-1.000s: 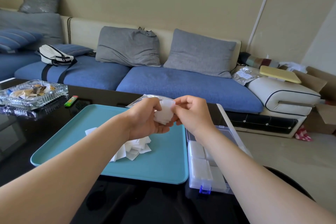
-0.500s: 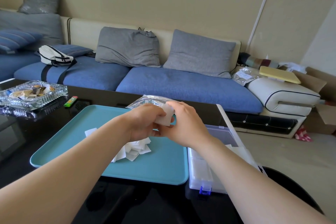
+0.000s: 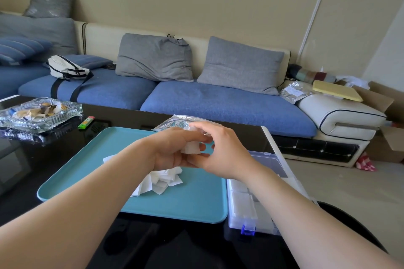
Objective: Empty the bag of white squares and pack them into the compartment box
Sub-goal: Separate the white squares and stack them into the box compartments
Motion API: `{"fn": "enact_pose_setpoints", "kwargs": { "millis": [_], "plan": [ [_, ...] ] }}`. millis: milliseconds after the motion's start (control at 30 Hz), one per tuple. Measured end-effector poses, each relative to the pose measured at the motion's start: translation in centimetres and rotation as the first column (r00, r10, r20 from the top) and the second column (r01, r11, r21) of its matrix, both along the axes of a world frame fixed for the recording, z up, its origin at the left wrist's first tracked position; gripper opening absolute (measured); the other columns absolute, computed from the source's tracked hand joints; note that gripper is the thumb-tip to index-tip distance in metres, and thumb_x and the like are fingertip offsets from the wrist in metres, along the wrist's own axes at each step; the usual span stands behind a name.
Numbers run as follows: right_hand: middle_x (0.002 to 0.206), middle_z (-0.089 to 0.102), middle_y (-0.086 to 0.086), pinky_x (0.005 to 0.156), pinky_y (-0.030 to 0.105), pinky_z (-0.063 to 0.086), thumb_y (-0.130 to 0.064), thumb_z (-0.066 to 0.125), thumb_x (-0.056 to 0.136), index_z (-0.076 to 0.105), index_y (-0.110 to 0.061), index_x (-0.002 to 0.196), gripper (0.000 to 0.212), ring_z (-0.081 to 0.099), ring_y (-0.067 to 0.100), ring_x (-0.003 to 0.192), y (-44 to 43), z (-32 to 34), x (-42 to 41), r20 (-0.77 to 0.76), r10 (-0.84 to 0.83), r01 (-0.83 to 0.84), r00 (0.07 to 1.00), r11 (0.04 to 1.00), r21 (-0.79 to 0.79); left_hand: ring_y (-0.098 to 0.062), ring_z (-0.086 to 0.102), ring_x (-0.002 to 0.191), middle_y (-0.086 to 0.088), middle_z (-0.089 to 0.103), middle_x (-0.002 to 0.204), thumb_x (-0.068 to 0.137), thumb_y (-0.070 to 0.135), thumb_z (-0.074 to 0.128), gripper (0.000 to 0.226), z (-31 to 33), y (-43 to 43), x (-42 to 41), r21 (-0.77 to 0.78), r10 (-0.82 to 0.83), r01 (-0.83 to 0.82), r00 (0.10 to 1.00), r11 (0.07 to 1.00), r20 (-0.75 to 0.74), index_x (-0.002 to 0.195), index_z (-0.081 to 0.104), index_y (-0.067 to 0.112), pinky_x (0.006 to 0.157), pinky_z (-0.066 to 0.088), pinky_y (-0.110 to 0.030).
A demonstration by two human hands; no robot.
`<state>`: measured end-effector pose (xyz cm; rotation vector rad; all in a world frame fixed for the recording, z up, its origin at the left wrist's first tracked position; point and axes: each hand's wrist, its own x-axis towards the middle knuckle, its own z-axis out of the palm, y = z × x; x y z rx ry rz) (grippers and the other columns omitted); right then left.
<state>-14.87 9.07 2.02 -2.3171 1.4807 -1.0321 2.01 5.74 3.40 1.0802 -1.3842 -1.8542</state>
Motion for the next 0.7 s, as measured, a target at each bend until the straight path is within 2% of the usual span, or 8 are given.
{"fn": "enact_pose_setpoints", "kwargs": {
  "millis": [67, 133, 200, 300, 333, 433, 567, 700],
  "plan": [
    [0.136, 0.065, -0.013, 0.098, 0.014, 0.046, -0.037, 0.096, 0.067, 0.058, -0.028, 0.146, 0.088, 0.06, 0.001, 0.119, 0.0, 0.0, 0.3, -0.003, -0.009, 0.009, 1.0, 1.0, -0.007, -0.024, 0.07, 0.095, -0.016, 0.07, 0.104, 0.096, 0.019, 0.073, 0.029, -0.2, 0.1, -0.3, -0.017, 0.01, -0.01, 1.0, 1.0, -0.004, 0.121, 0.069, 0.003, 0.08, 0.061, -0.042],
    [0.135, 0.065, -0.013, 0.1, 0.018, 0.048, -0.042, 0.097, 0.064, 0.059, -0.03, 0.145, 0.09, 0.06, 0.002, 0.119, 0.0, -0.1, 0.5, -0.005, -0.01, 0.01, 1.0, 1.0, -0.026, -0.026, 0.071, 0.1, -0.022, 0.07, 0.113, 0.096, 0.016, 0.071, 0.037, -0.5, 0.1, -0.6, -0.031, 0.015, -0.015, 1.0, 0.999, 0.006, 0.128, 0.063, 0.001, 0.085, 0.062, -0.048],
    [0.126, 0.067, -0.012, 0.097, 0.022, 0.051, -0.041, 0.095, 0.066, 0.065, -0.03, 0.136, 0.077, 0.062, 0.004, 0.113, 0.0, -0.2, 0.6, -0.016, -0.011, 0.01, 1.0, 0.999, -0.038, -0.026, 0.069, 0.099, -0.021, 0.069, 0.109, 0.096, 0.013, 0.068, 0.035, -0.5, 0.2, -0.9, -0.048, 0.017, -0.016, 0.999, 0.999, 0.031, 0.127, 0.063, -0.002, 0.091, 0.059, -0.05],
    [0.094, 0.066, -0.01, 0.08, 0.034, 0.054, -0.042, 0.092, 0.067, 0.066, -0.024, 0.1, 0.046, 0.06, 0.012, 0.09, -0.1, -0.1, 0.8, -0.029, -0.045, 0.043, 0.999, 0.997, -0.067, -0.026, 0.067, 0.094, -0.015, 0.068, 0.102, 0.098, 0.012, 0.065, 0.025, -0.3, 0.3, -1.1, -0.054, 0.034, -0.032, 0.999, 0.998, 0.026, 0.12, 0.067, 0.0, 0.089, 0.059, -0.044],
    [0.097, 0.067, -0.011, 0.081, 0.035, 0.054, -0.046, 0.091, 0.066, 0.067, -0.025, 0.103, 0.049, 0.062, 0.011, 0.092, -0.2, -0.1, 0.7, -0.027, -0.05, 0.048, 0.998, 0.997, -0.067, -0.025, 0.069, 0.093, -0.014, 0.07, 0.101, 0.098, 0.011, 0.065, 0.021, -0.2, 0.3, -1.1, -0.065, 0.031, -0.029, 0.999, 0.997, 0.021, 0.116, 0.069, 0.001, 0.088, 0.059, -0.043],
    [0.14, 0.062, -0.014, 0.105, 0.026, 0.049, -0.053, 0.092, 0.067, 0.055, -0.031, 0.147, 0.091, 0.058, 0.005, 0.127, 0.0, 0.1, 0.7, -0.052, -0.022, 0.018, 0.998, 0.997, -0.07, -0.026, 0.073, 0.095, -0.014, 0.073, 0.1, 0.096, 0.007, 0.065, 0.013, -0.2, 0.4, -1.1, -0.104, -0.013, 0.017, 0.999, 0.994, 0.035, 0.108, 0.071, 0.006, 0.087, 0.058, -0.043],
    [0.136, 0.065, -0.01, 0.106, 0.031, 0.05, -0.041, 0.095, 0.068, 0.062, -0.026, 0.142, 0.082, 0.061, 0.008, 0.123, 0.3, 0.3, 0.9, -0.019, 0.005, -0.007, 1.0, 0.995, -0.095, -0.031, 0.074, 0.102, -0.018, 0.074, 0.102, 0.093, 0.002, 0.064, 0.024, -0.4, 0.3, -1.0, -0.115, 0.019, -0.012, 0.998, 0.993, 0.064, 0.117, 0.067, -0.001, 0.091, 0.06, -0.049],
    [0.14, 0.065, -0.011, 0.111, 0.028, 0.045, -0.032, 0.095, 0.069, 0.061, -0.026, 0.144, 0.083, 0.058, 0.006, 0.13, 0.1, 0.1, 1.1, -0.055, 0.024, -0.03, 0.998, 0.994, -0.109, -0.024, 0.073, 0.087, -0.012, 0.073, 0.092, 0.097, 0.008, 0.063, 0.015, -0.2, 0.5, -1.3, -0.116, 0.009, -0.004, 0.999, 0.993, 0.045, 0.112, 0.068, 0.007, 0.083, 0.057, -0.044]
  ]
}}
